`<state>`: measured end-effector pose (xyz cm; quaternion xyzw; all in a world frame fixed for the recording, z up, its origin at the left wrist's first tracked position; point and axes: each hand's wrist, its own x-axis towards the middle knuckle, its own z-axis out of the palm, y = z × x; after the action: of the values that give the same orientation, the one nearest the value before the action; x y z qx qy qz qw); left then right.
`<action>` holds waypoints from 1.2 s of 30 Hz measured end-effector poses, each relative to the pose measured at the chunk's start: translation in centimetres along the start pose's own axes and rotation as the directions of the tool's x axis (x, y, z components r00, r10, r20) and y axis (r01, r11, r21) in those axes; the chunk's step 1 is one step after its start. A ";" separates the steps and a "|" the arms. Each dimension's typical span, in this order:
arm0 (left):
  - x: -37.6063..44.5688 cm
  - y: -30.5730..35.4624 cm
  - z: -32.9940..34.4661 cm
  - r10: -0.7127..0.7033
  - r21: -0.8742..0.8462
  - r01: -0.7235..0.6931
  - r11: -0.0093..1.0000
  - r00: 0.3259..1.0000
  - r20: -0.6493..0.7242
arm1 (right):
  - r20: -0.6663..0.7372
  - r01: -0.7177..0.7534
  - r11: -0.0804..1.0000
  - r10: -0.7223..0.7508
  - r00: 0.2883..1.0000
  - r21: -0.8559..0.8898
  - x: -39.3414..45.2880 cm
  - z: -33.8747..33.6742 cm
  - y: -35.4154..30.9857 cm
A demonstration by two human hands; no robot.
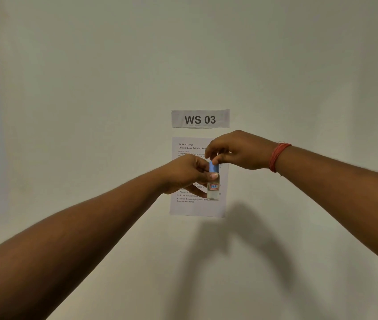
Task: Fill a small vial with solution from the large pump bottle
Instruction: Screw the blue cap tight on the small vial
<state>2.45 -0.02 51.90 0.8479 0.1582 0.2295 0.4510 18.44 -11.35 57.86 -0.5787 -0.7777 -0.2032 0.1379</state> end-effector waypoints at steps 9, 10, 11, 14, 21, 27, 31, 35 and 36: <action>-0.4 0.2 0.2 0.016 -0.017 -0.016 1.000 1.000 0.008 | 0.019 -0.023 0.998 0.024 1.000 -0.061 0.1 0.1 -0.5; -0.4 0.2 0.2 0.015 -0.014 -0.015 1.000 1.000 0.008 | 0.023 -0.027 0.997 0.029 0.999 -0.074 0.1 0.1 -0.5; -0.5 0.2 0.2 0.014 -0.010 -0.014 1.000 1.000 0.005 | 0.027 -0.030 0.996 0.033 0.999 -0.082 0.1 0.1 -0.6; -0.6 0.2 0.2 0.010 -0.004 -0.010 1.000 1.000 -0.007 | 0.014 -0.038 0.998 0.038 0.999 -0.049 0.0 -0.1 -0.6; -0.6 0.3 0.1 0.000 -0.015 0.000 1.000 1.000 -0.016 | 0.050 -0.019 0.998 0.016 0.999 0.065 -0.3 -0.2 -0.5; -0.8 0.1 0.0 0.012 -0.010 -0.012 1.000 1.000 0.001 | 0.025 -0.048 0.999 0.048 0.999 -0.010 0.0 0.2 -0.7; -0.9 0.0 -0.1 0.013 -0.020 -0.013 1.000 1.000 -0.005 | 0.015 -0.065 0.998 0.065 0.998 -0.009 0.2 0.3 -0.7; -0.9 0.1 -0.2 0.004 -0.024 -0.005 1.000 1.000 -0.012 | 0.021 -0.039 0.996 0.038 0.999 0.075 0.0 0.2 -0.5; -0.9 0.0 -0.2 0.003 -0.025 -0.003 1.000 1.000 -0.014 | 0.033 -0.036 0.996 0.033 0.999 0.084 0.0 0.2 -0.5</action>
<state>1.62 -0.32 51.80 0.8407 0.1571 0.2380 0.4603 17.94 -11.39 57.54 -0.5888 -0.7776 -0.1588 0.1533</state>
